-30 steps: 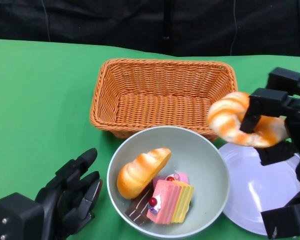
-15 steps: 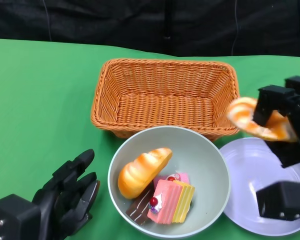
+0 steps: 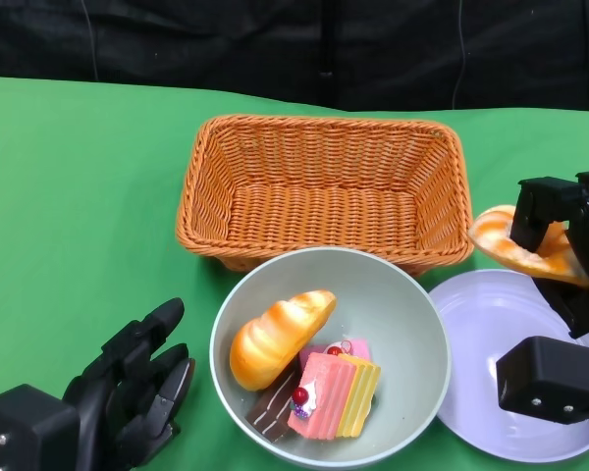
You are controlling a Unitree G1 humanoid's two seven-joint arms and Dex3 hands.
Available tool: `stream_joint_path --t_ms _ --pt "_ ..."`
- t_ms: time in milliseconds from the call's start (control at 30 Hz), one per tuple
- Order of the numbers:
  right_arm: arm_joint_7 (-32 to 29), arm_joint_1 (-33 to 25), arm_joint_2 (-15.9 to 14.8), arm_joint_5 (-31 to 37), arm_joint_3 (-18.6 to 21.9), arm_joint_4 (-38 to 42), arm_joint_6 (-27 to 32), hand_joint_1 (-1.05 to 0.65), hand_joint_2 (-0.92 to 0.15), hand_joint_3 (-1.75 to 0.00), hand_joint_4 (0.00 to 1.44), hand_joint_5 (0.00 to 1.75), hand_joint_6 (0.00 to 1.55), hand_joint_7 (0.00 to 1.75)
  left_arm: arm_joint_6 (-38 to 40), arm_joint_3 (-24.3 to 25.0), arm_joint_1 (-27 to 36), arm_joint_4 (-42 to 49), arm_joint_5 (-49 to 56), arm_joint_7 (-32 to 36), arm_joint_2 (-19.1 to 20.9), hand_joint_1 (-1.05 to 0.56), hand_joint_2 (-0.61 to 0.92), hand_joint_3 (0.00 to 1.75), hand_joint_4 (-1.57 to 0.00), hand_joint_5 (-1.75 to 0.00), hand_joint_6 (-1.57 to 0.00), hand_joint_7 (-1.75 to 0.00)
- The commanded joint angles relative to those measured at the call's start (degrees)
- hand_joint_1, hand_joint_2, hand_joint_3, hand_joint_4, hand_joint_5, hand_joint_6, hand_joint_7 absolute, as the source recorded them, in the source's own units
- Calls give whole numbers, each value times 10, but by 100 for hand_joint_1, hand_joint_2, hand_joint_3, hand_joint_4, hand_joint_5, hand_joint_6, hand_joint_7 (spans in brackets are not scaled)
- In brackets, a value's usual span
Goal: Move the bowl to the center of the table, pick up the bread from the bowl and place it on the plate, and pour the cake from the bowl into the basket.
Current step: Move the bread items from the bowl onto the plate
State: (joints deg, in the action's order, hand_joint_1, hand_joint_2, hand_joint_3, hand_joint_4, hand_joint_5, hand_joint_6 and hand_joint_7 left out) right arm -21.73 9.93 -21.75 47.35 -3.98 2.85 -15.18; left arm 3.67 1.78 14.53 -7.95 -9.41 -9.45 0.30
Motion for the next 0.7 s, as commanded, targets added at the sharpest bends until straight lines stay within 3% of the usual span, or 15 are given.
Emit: stream_joint_path --t_ms 33,300,367,667,700 --pt "21 3 -15 -1 -5 -5 17 -18 0 -162 108 175 93 159 3 2 3 -9 -1 3 5 -68 92 50 -18 -42 -40 -2" --pt "39 11 -21 6 -31 30 45 -11 -11 -138 102 175 83 169 5 0 4 -7 1 1 6 -69 92 50 -20 -42 -41 -1" --pt "44 13 -25 10 -37 39 53 -8 -16 -126 99 175 81 167 8 0 4 -9 1 1 7 -69 92 51 -18 -41 -40 -1" --pt "30 28 -31 16 -59 85 61 -4 -24 -106 95 175 78 165 8 -1 5 -8 0 2 7 -69 92 51 -19 -39 -40 -1" --pt "32 30 -33 18 -61 92 64 -4 -28 -100 92 175 80 158 8 -1 5 -7 -1 2 7 -69 92 51 -19 -39 -40 0"
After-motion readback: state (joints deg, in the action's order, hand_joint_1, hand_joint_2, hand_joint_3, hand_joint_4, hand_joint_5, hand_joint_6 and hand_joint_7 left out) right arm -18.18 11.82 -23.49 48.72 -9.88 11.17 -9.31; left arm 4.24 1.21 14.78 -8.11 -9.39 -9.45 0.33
